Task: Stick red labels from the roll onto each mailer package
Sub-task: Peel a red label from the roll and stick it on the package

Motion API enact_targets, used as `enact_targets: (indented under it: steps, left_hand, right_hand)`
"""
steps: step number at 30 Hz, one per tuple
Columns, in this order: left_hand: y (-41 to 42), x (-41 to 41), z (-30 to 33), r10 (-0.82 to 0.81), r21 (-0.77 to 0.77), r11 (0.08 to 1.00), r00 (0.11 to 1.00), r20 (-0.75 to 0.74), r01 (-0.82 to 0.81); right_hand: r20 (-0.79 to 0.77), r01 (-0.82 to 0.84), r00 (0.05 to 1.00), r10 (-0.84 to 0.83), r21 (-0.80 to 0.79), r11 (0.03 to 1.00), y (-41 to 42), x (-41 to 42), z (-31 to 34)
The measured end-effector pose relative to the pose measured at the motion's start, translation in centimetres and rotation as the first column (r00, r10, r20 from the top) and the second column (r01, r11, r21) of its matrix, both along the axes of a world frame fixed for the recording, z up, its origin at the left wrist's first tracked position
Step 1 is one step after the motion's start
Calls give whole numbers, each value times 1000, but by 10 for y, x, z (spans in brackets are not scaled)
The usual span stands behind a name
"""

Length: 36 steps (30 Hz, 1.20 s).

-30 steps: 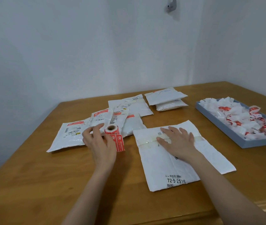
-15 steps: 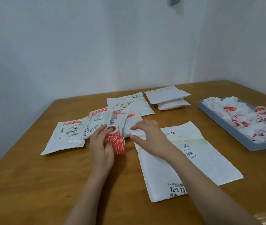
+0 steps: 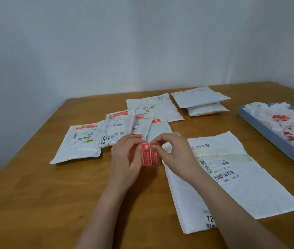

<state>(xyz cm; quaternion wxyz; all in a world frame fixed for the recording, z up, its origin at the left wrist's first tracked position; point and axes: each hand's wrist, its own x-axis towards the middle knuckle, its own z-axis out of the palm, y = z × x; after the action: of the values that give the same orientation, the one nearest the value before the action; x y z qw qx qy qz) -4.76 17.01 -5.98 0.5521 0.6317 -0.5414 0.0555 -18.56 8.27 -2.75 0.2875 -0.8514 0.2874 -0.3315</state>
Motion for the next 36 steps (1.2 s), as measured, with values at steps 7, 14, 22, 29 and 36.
enact_targets:
  steps: [7,14,22,29,36]
  left_hand:
    - [-1,-5,0,10,-4,1000,999,-31,-10]
    - [2,-9,1,-17,-11,1000,999,-48,16]
    - [3,-13,2,-26,20,999,998,-55,27]
    - [1,-12,-1,-29,58,998,999,-43,31]
    - [1,-13,0,-13,87,996,1000,-27,16]
  right_hand:
    - [63,-10,998,14,-63,998,5,1,-5]
    - [76,-30,997,31,-7,1000,8,-1,-5]
    - [83,-27,996,24,38,999,8,0,-6]
    - [110,-9,994,-14,202,979,8,0,-5]
    - [137,-2,989,-59,411,912,5,4,-8]
